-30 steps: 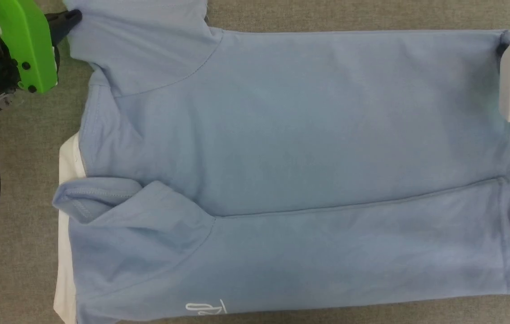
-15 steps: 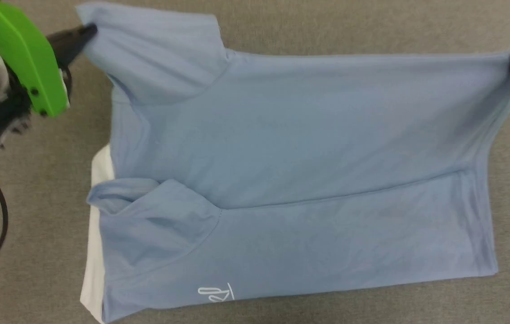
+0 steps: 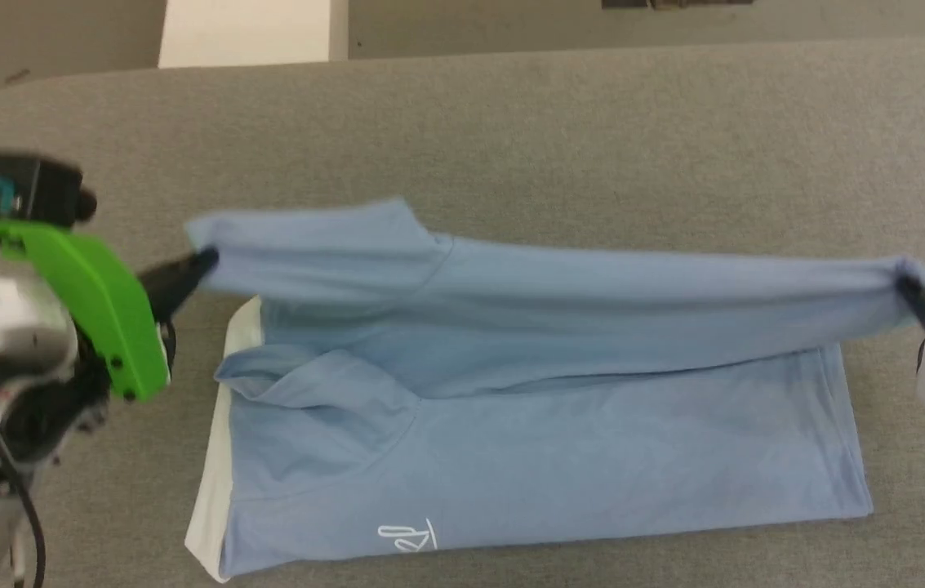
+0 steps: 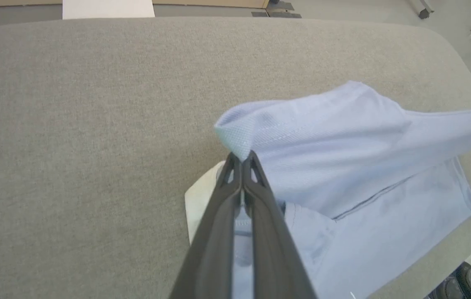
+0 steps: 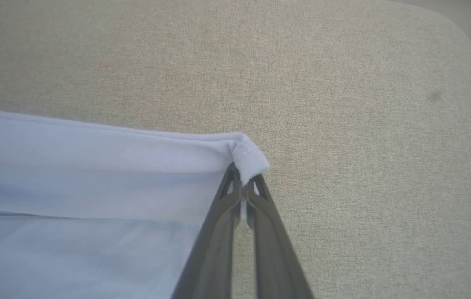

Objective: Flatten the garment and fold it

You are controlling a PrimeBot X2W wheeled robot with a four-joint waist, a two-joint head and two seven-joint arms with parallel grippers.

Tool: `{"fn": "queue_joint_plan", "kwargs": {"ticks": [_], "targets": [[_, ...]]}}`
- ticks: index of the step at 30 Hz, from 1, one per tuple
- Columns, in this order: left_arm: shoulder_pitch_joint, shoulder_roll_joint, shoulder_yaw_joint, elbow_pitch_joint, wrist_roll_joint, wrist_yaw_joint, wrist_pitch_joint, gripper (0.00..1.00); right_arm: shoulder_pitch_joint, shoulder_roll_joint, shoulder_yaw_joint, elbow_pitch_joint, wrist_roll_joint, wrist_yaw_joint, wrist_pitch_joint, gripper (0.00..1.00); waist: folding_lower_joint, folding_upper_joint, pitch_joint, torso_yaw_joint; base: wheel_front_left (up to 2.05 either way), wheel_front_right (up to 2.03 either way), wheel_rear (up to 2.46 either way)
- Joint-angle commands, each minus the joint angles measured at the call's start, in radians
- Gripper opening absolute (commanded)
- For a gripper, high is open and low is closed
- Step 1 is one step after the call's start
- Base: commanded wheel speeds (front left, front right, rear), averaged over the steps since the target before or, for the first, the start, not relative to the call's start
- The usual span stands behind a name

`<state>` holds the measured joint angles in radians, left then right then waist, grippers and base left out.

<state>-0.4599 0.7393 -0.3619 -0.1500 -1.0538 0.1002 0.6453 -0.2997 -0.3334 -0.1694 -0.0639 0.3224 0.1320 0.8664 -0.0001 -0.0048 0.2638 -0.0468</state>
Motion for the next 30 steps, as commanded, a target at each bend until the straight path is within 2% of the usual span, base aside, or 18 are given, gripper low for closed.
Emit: {"fn": "queue_joint_plan", "kwargs": {"ticks": [1, 6, 11, 16, 25, 26, 27, 28, 30], "targets": [[0.050, 0.012, 0.016, -0.009, -0.018, 0.018, -0.019, 0.00, 0.027, 0.006, -0.005, 0.008, 0.011, -0.001, -0.017, 0.00, 0.0001, 0.0048, -0.017, 0.014, 0.00, 0.00, 0.00], [0.213, 0.013, 0.049, -0.020, -0.055, 0.067, -0.066, 0.00, 0.091, 0.026, 0.003, 0.031, 0.028, -0.001, -0.055, 0.00, 0.0001, 0.0048, -0.020, 0.015, 0.00, 0.00, 0.00], [0.345, 0.003, 0.066, 0.006, -0.088, 0.089, -0.103, 0.00, 0.143, 0.038, 0.002, 0.052, 0.029, -0.001, -0.068, 0.00, 0.0001, 0.0048, -0.009, 0.019, 0.00, 0.00, 0.00], [0.401, -0.039, 0.049, 0.074, -0.120, 0.084, -0.114, 0.00, 0.183, 0.062, 0.005, 0.075, 0.024, -0.001, -0.079, 0.00, 0.0001, 0.0048, -0.002, 0.025, 0.00, 0.00, 0.00], [0.366, -0.085, 0.022, 0.193, -0.136, 0.058, -0.103, 0.00, 0.219, 0.097, 0.019, 0.140, -0.008, -0.001, -0.082, 0.00, 0.0001, 0.0048, 0.000, 0.020, 0.00, 0.00, 0.00], [0.363, -0.084, 0.023, 0.199, -0.132, 0.059, -0.107, 0.31, 0.217, 0.099, 0.019, 0.141, -0.010, -0.001, -0.087, 0.00, 0.0001, 0.0048, -0.003, 0.017, 0.00, 0.00, 0.00], [0.360, -0.081, 0.023, 0.203, -0.125, 0.059, -0.110, 1.00, 0.214, 0.099, 0.019, 0.143, -0.011, -0.001, -0.088, 0.74, 0.0001, 0.0048, -0.008, 0.015, 0.00, 0.00, 0.00], [0.360, -0.079, 0.023, 0.206, -0.126, 0.060, -0.110, 1.00, 0.212, 0.095, 0.019, 0.142, -0.014, -0.001, -0.091, 1.00, 0.0001, 0.0048, -0.014, 0.012, 0.00, 0.00, 0.00], [0.359, -0.067, 0.026, 0.205, -0.118, 0.066, -0.109, 1.00, 0.208, 0.086, 0.019, 0.135, -0.010, -0.001, -0.093, 1.00, 0.0001, 0.0048, -0.031, 0.008, 0.00, 0.00, 0.00]]}}
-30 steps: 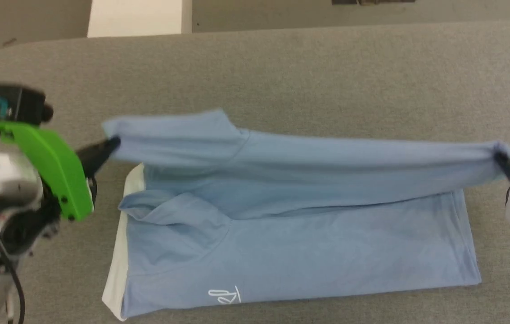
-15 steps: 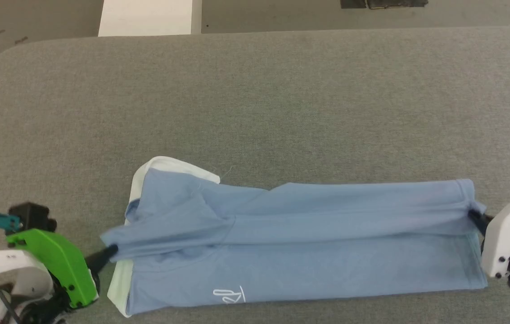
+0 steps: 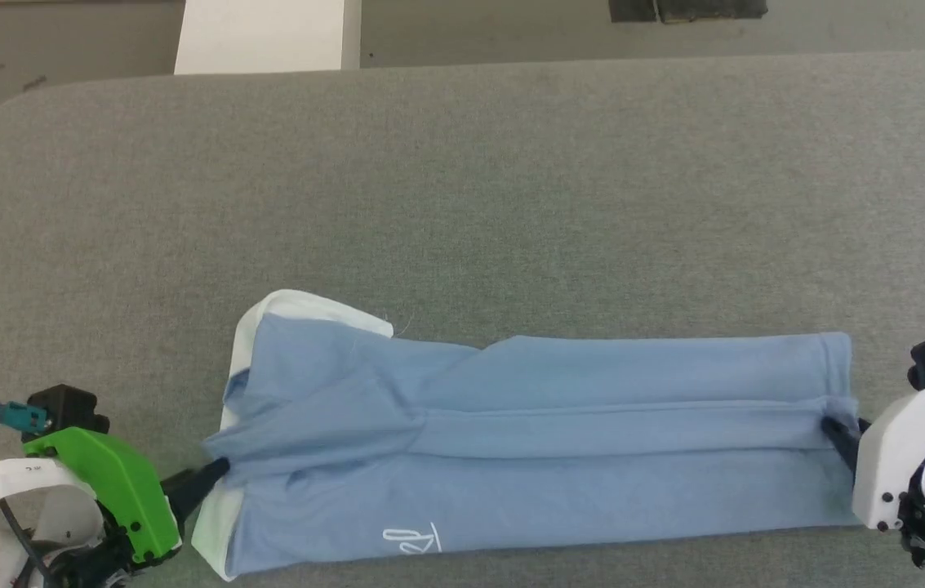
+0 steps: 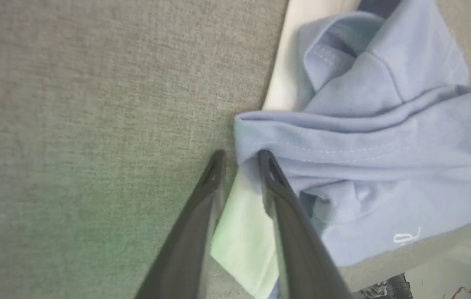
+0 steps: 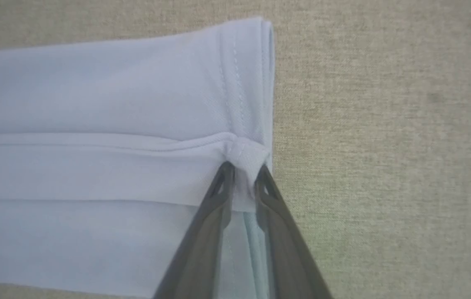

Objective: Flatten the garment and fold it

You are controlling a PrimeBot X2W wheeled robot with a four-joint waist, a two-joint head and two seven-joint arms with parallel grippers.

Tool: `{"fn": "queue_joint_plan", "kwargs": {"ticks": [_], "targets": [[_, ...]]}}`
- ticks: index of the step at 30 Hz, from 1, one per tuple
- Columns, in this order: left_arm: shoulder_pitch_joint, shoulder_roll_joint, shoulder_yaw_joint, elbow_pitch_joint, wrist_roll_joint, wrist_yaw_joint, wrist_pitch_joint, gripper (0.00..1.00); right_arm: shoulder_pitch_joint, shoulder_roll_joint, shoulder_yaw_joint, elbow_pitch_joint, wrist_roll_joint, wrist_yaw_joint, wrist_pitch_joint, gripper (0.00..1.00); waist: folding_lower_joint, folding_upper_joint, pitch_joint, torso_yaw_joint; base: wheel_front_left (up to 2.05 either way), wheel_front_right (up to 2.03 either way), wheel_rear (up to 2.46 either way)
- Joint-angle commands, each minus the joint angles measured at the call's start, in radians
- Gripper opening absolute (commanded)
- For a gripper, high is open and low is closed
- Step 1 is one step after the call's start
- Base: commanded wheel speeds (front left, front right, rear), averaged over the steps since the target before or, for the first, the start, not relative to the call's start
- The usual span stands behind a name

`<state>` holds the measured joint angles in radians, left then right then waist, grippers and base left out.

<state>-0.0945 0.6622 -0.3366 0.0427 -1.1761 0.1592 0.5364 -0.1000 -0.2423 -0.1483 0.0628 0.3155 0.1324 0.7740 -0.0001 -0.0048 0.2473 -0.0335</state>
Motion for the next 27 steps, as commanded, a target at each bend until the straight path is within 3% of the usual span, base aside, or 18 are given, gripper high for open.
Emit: {"fn": "queue_joint_plan", "kwargs": {"ticks": [1, 10, 13, 20, 27], "targets": [[-0.007, 0.016, 0.005, 0.005, 0.005, 0.009, 0.000, 1.00, 0.008, -0.015, -0.001, -0.002, 0.000, -0.002, 0.000, 1.00, 0.0001, 0.0048, -0.025, -0.006, 0.00, 0.00, 0.00], [-0.037, 0.107, 0.062, -0.154, 0.026, 0.078, 0.031, 1.00, 0.005, -0.112, -0.026, -0.122, 0.064, -0.002, 0.039, 1.00, 0.0001, 0.0048, -0.128, -0.010, 0.00, 0.00, 0.00], [-0.073, 0.115, 0.105, -0.201, 0.040, 0.091, -0.011, 1.00, 0.002, -0.128, -0.053, -0.152, 0.081, -0.002, 0.054, 1.00, 0.0001, 0.0048, -0.142, -0.010, 0.00, 0.00, 0.00], [-0.131, 0.065, 0.195, -0.178, 0.190, 0.003, -0.358, 1.00, 0.006, -0.116, -0.083, -0.171, 0.084, -0.002, 0.074, 1.00, 0.0001, 0.0048, -0.118, -0.008, 0.00, 0.00, 0.00], [-0.128, -0.003, 0.193, -0.051, 0.354, -0.061, -0.692, 1.00, 0.019, -0.094, -0.072, -0.153, 0.072, -0.002, 0.070, 1.00, 0.0001, 0.0048, -0.063, 0.004, 0.00, 0.00, 0.00]]}}
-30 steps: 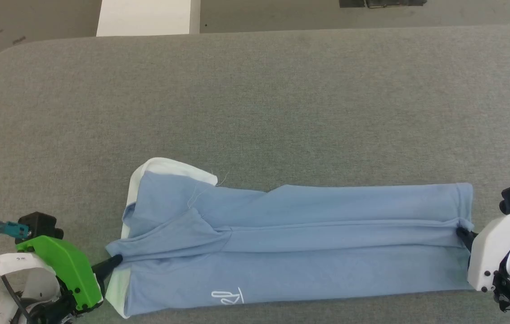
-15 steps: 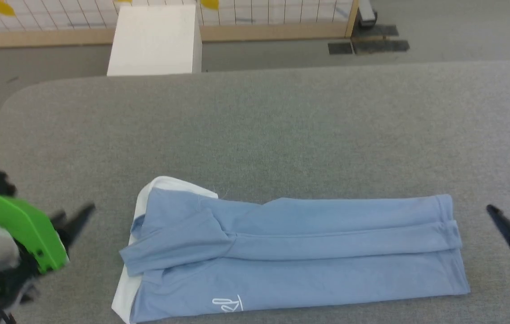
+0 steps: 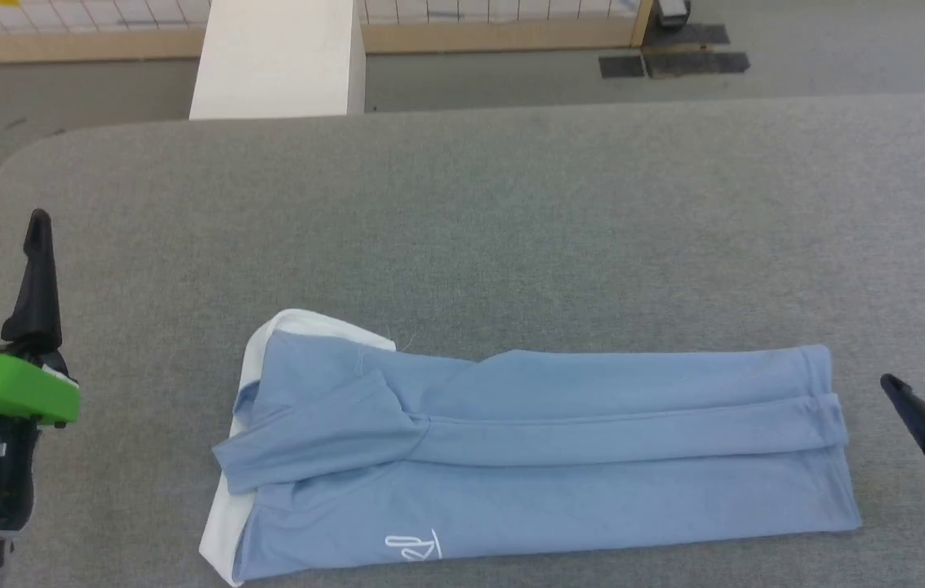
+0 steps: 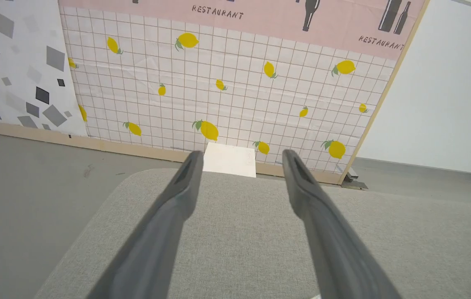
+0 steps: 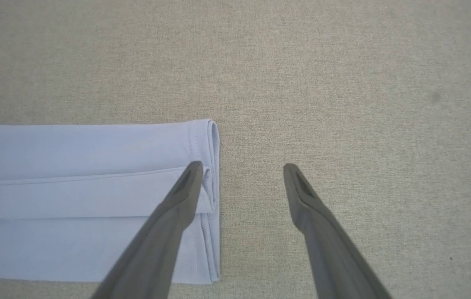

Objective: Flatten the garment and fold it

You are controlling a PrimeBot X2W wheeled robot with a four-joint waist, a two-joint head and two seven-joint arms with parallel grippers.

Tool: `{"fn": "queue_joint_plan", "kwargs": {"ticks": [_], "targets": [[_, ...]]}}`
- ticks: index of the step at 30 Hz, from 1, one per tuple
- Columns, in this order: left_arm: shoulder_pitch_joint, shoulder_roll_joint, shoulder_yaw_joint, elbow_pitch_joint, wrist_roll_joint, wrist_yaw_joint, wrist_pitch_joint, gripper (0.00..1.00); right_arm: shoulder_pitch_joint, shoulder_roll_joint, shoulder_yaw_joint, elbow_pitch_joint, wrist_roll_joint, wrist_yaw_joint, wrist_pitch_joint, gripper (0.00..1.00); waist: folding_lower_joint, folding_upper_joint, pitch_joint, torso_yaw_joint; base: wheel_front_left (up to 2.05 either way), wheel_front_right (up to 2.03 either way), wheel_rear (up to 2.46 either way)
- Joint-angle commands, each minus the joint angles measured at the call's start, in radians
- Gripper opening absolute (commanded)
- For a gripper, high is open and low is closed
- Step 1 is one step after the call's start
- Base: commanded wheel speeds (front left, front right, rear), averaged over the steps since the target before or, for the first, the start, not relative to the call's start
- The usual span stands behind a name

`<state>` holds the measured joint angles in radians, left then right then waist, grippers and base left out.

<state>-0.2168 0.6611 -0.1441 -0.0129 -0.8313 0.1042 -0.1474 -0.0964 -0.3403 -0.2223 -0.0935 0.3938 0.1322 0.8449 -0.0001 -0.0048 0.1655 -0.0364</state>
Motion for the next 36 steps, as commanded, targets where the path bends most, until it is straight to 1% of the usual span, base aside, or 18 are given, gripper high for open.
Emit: {"fn": "queue_joint_plan", "kwargs": {"ticks": [1, 5, 11, 15, 20, 23, 29, 33, 34, 35, 36], "targets": [[-0.011, -0.011, 0.004, 0.018, 0.031, -0.010, -0.051, 1.00, 0.017, 0.002, 0.006, 0.007, -0.012, -0.002, 0.001, 1.00, 0.0001, 0.0048, 0.028, 0.009, 0.00, 0.00, 0.00], [-0.024, -0.032, 0.001, 0.056, 0.113, -0.028, -0.103, 1.00, 0.025, -0.003, 0.025, 0.026, -0.022, -0.002, 0.022, 1.00, 0.0001, 0.0048, 0.061, 0.017, 0.00, 0.00, 0.00], [-0.025, -0.071, 0.038, 0.065, 0.204, -0.058, -0.114, 1.00, 0.021, 0.008, 0.057, 0.055, 0.001, -0.002, 0.041, 1.00, 0.0001, 0.0048, 0.105, 0.025, 0.00, 0.00, 0.00], [-0.016, -0.103, 0.077, 0.060, 0.232, -0.084, -0.114, 1.00, 0.015, 0.015, 0.076, 0.084, 0.013, -0.002, 0.040, 1.00, 0.0001, 0.0048, 0.133, 0.033, 0.00, 0.00, 0.00], [-0.008, -0.126, 0.113, 0.065, 0.263, -0.117, -0.114, 1.00, 0.002, 0.032, 0.101, 0.124, 0.026, -0.002, 0.018, 1.00, 0.0001, 0.0048, 0.153, 0.043, 0.00, 0.00, 0.00], [0.000, -0.138, 0.130, 0.075, 0.275, -0.133, -0.114, 1.00, -0.011, 0.044, 0.135, 0.141, 0.041, -0.002, 0.009, 1.00, 0.0001, 0.0048, 0.155, 0.045, 0.00, 0.00, 0.00], [0.007, -0.158, 0.150, 0.092, 0.292, -0.155, -0.114, 1.00, -0.040, 0.052, 0.218, 0.151, 0.072, -0.002, 0.021, 1.00, 0.0001, 0.0048, 0.147, 0.040, 0.00, 0.00, 0.00], [0.004, -0.170, 0.151, 0.102, 0.299, -0.164, -0.114, 1.00, -0.043, 0.043, 0.224, 0.171, 0.067, -0.002, 0.044, 1.00, 0.0001, 0.0048, 0.141, 0.041, 0.00, 0.00, 0.00], [0.003, -0.172, 0.152, 0.103, 0.300, -0.166, -0.114, 1.00, -0.044, 0.043, 0.222, 0.173, 0.065, -0.002, 0.049, 0.40, 0.0001, 0.0048, 0.141, 0.041, 0.00, 0.00, 0.00], [0.003, -0.175, 0.153, 0.105, 0.302, -0.168, -0.114, 1.00, -0.044, 0.042, 0.218, 0.174, 0.062, -0.002, 0.054, 0.04, 0.0001, 0.0048, 0.140, 0.041, 0.00, 0.00, 0.00], [0.003, -0.177, 0.155, 0.106, 0.303, -0.169, -0.114, 1.00, -0.043, 0.042, 0.211, 0.177, 0.059, -0.002, 0.063, 0.00, 0.0001, 0.0048, 0.139, 0.041, 0.00, 0.00, 0.00]]}}
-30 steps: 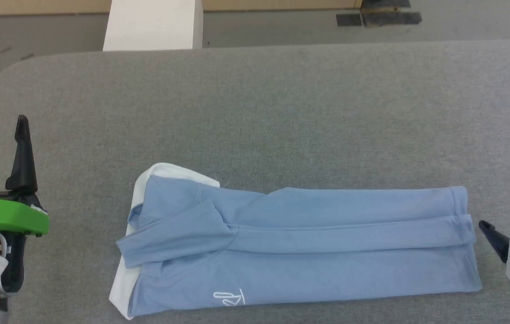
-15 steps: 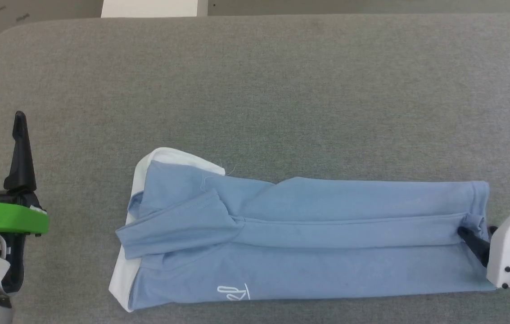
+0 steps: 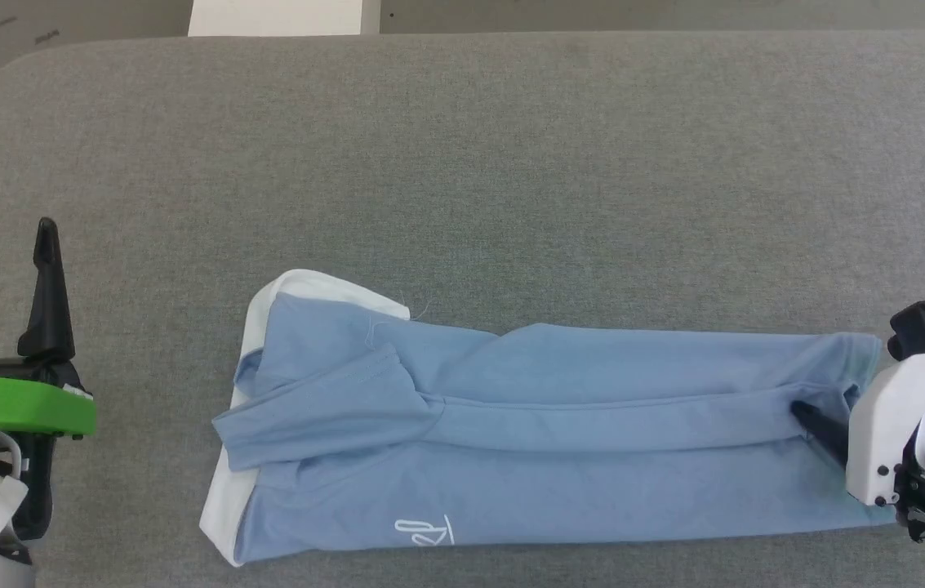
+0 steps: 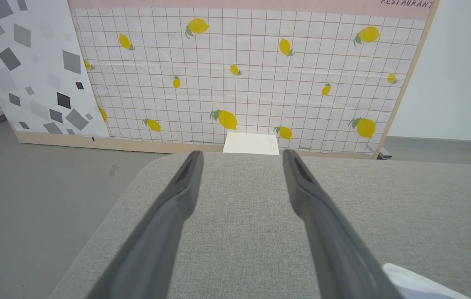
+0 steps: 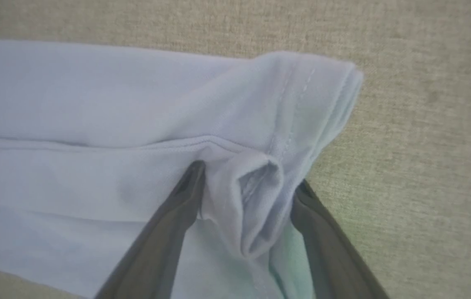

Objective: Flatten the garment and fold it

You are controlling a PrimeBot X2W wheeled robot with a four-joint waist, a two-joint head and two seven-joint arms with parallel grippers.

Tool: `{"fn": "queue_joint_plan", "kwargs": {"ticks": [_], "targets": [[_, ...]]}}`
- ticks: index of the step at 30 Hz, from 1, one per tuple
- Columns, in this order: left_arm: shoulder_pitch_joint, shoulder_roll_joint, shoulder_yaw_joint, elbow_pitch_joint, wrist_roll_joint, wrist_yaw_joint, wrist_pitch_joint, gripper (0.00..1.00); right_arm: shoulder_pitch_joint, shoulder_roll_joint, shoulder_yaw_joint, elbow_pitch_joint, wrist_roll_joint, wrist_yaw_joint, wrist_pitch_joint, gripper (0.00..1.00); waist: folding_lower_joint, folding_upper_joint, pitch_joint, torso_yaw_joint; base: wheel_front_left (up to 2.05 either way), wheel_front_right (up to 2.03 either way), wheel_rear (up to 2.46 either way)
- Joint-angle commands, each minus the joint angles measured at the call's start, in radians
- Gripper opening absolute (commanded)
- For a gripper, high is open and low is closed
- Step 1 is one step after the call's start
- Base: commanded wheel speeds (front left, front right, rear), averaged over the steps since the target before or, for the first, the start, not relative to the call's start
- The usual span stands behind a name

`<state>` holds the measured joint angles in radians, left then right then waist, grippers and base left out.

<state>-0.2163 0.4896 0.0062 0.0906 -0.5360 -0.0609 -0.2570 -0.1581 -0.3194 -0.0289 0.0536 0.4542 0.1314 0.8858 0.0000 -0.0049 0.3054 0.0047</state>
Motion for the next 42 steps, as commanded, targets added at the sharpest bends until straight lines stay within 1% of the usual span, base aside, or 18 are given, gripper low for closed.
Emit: {"fn": "queue_joint_plan", "kwargs": {"ticks": [1, 4, 9, 13, 18, 22, 26, 27, 30, 33, 35, 39, 42], "targets": [[0.003, -0.008, 0.005, 0.004, 0.009, -0.005, -0.005, 1.00, 0.019, 0.019, 0.012, 0.029, -0.005, -0.001, 0.026, 0.00, 0.0000, 0.0049, -0.001, 0.000, 0.00, 0.00, 0.00], [0.006, -0.012, 0.010, 0.008, 0.014, -0.009, -0.005, 1.00, 0.020, 0.018, -0.018, 0.027, -0.019, -0.001, 0.033, 0.00, 0.0000, 0.0049, -0.001, 0.000, 0.00, 0.00, 0.00], [0.007, -0.019, 0.023, 0.006, 0.024, -0.017, -0.005, 1.00, 0.018, 0.011, -0.143, 0.029, -0.068, -0.001, 0.036, 0.00, 0.0000, 0.0049, 0.003, -0.001, 0.00, 0.00, 0.00], [0.008, -0.024, 0.027, 0.007, 0.029, -0.023, -0.005, 1.00, 0.016, 0.000, -0.267, 0.022, -0.123, -0.001, 0.054, 0.00, 0.0000, 0.0049, 0.001, -0.001, 0.00, 0.00, 0.00], [0.009, -0.032, 0.025, 0.014, 0.030, -0.030, -0.005, 1.00, 0.017, -0.012, -0.403, -0.020, -0.211, -0.001, 0.083, 0.00, 0.0000, 0.0049, -0.002, 0.001, 0.00, 0.00, 0.00], [0.008, -0.039, 0.024, 0.017, 0.032, -0.033, -0.005, 1.00, 0.017, -0.007, -0.451, -0.063, -0.258, -0.001, 0.116, 0.00, 0.0000, 0.0049, -0.002, 0.002, 0.00, 0.00, 0.00], [0.008, -0.044, 0.022, 0.029, 0.033, -0.036, -0.005, 1.00, 0.012, -0.004, -0.438, -0.099, -0.276, -0.001, 0.155, 0.00, 0.0000, 0.0049, -0.010, 0.000, 0.00, 0.00, 0.00], [0.010, -0.049, 0.019, 0.036, 0.034, -0.037, -0.005, 1.00, 0.018, -0.015, -0.410, -0.115, -0.276, -0.001, 0.199, 0.00, 0.0000, 0.0049, -0.022, 0.000, 0.00, 0.00, 0.00], [0.018, -0.058, 0.016, 0.044, 0.037, -0.035, -0.005, 1.00, 0.026, -0.045, -0.350, -0.159, -0.258, -0.001, 0.280, 0.00, 0.0000, 0.0049, -0.044, -0.003, 0.00, 0.00, 0.00], [0.031, -0.065, 0.014, 0.051, 0.040, -0.030, -0.005, 1.00, 0.031, -0.086, -0.285, -0.226, -0.228, -0.001, 0.364, 0.00, 0.0000, 0.0049, -0.073, -0.008, 0.00, 0.00, 0.00], [0.040, -0.069, 0.011, 0.053, 0.041, -0.027, -0.004, 1.00, 0.031, -0.102, -0.254, -0.267, -0.208, -0.001, 0.411, 0.00, 0.0000, 0.0049, -0.087, -0.010, 0.00, 0.00, 0.00], [0.057, -0.075, 0.004, 0.051, 0.042, -0.018, -0.001, 1.00, 0.023, -0.121, -0.179, -0.356, -0.157, -0.001, 0.498, 0.00, 0.0000, 0.0049, -0.114, -0.016, 0.00, 0.00, 0.00], [0.069, -0.077, 0.002, 0.048, 0.041, -0.012, 0.001, 1.00, -0.005, -0.112, -0.108, -0.406, -0.124, -0.001, 0.527, 0.00, 0.0000, 0.0049, -0.129, -0.022, 0.00, 0.00, 0.00]]}}
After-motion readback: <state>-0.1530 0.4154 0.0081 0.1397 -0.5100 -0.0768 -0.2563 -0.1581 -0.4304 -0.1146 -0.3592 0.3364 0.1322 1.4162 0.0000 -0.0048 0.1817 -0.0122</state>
